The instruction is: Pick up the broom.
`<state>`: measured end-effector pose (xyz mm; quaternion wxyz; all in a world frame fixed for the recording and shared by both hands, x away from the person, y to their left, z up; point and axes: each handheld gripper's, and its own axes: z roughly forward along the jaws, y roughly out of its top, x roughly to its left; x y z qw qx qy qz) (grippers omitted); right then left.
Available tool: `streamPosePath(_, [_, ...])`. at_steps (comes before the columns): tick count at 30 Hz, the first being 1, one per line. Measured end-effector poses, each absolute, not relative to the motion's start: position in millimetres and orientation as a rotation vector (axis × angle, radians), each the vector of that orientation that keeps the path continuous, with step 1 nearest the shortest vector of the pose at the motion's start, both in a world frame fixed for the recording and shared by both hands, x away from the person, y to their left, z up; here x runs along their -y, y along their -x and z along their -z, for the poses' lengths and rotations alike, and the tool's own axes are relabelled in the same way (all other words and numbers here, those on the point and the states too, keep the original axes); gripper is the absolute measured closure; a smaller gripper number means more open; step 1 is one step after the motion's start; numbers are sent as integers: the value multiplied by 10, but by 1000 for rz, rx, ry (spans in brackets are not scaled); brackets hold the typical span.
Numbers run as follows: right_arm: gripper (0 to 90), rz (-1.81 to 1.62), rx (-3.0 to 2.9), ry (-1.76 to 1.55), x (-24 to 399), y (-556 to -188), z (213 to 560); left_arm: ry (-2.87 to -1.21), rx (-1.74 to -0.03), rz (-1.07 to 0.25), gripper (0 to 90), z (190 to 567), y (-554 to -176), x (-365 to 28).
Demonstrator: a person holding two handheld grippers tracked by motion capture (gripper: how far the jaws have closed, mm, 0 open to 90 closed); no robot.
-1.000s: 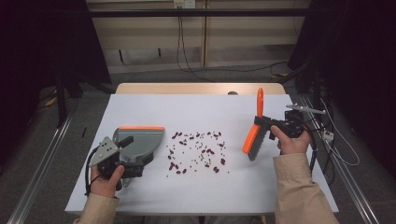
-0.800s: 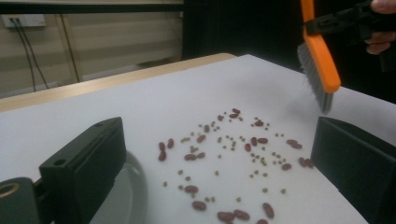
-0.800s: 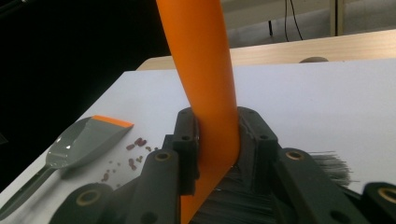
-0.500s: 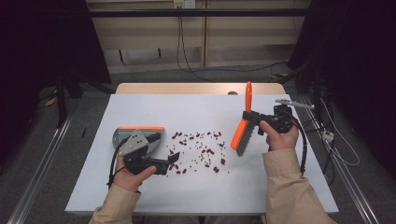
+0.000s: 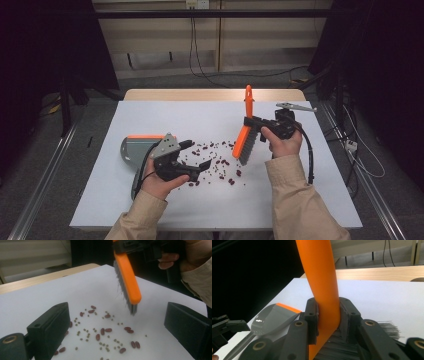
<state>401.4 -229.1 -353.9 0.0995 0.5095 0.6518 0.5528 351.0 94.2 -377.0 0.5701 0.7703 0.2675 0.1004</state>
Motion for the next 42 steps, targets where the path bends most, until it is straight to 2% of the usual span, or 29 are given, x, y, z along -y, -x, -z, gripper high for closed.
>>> streamPosePath(10, [715, -1646, -1944, -1491, 2074, -4088, 3548, -1819, -642, -219, 69, 3820, -3575, -719])
streamPosePath(17, [714, -1659, -1972, -1463, 1886, -4101, 3557, -1847, -648, -195, 196, 3890, -3609, -648])
streamPosePath(24, [715, -1691, -1981, -1456, 1778, -4094, 3554, -1868, -703, -212, 248, 3977, -3638, -605])
streamPosePath(34, [714, -1733, -1982, -1441, 1685, -4073, 3539, -1881, -763, -225, 368, 4055, -3702, -601])
streamPosePath(37, [714, -1732, -1994, -1432, 1659, -4070, 3534, -1884, -750, -214, 478, 4062, -3700, -606])
streamPosePath(40, [712, -1733, -1992, -1444, 1658, -4076, 3536, -1893, -720, -203, 676, 4051, -3679, -600])
streamPosePath(42, [711, -1738, -2000, -1451, 1663, -4083, 3539, -1900, -730, -208, 683, 4043, -3673, -603])
